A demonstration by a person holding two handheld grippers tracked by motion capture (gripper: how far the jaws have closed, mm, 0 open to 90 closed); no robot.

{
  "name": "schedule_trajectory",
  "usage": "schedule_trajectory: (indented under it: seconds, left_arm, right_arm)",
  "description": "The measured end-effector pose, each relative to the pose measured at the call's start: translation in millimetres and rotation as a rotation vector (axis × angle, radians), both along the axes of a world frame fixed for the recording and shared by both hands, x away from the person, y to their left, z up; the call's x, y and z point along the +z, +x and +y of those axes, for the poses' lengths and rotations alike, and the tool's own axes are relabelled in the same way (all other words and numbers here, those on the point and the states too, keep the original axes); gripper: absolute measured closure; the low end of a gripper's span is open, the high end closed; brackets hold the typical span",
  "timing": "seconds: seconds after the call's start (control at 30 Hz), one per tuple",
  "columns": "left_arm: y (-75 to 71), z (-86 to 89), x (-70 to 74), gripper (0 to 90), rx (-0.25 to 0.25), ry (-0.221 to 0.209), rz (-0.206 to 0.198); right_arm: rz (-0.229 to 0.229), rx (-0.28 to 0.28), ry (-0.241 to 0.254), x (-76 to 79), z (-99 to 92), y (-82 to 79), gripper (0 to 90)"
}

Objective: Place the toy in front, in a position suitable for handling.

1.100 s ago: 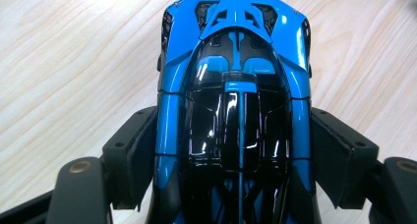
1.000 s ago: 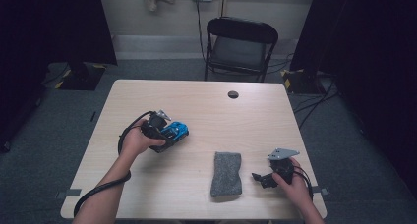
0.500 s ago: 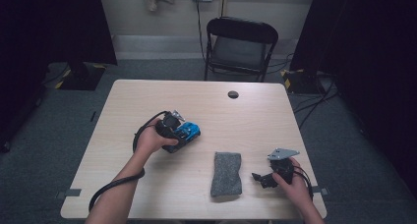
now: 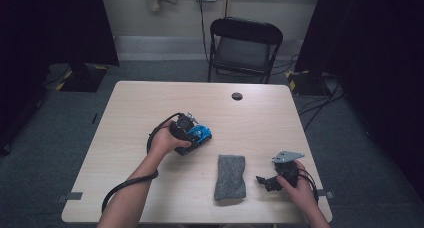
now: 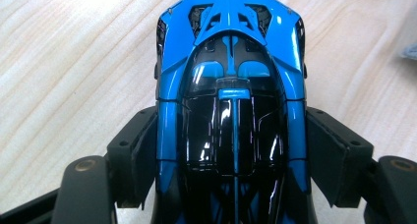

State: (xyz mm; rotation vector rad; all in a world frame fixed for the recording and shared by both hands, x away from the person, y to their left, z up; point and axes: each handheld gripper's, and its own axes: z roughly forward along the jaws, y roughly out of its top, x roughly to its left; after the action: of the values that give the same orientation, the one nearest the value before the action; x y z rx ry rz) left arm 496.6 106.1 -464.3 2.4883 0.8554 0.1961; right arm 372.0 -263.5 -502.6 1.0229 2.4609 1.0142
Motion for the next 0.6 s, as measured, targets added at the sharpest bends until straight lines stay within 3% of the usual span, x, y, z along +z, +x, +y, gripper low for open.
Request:
schedule_trajectory:
  seconds: [0.3, 0.6]
  left_arm:
    - [0.9, -3.3, -5.7, 28.3, -0.008, 0.013, -0.004]
    - [0.1, -2.7, -8.0, 28.1, -0.001, -0.005, -0.014]
  right_arm:
    - [0.000, 0.000, 0.000, 0.0, 0.0, 0.0, 0.0]
    - [0.000, 0.000, 0.000, 0.0, 0.0, 0.0, 0.0]
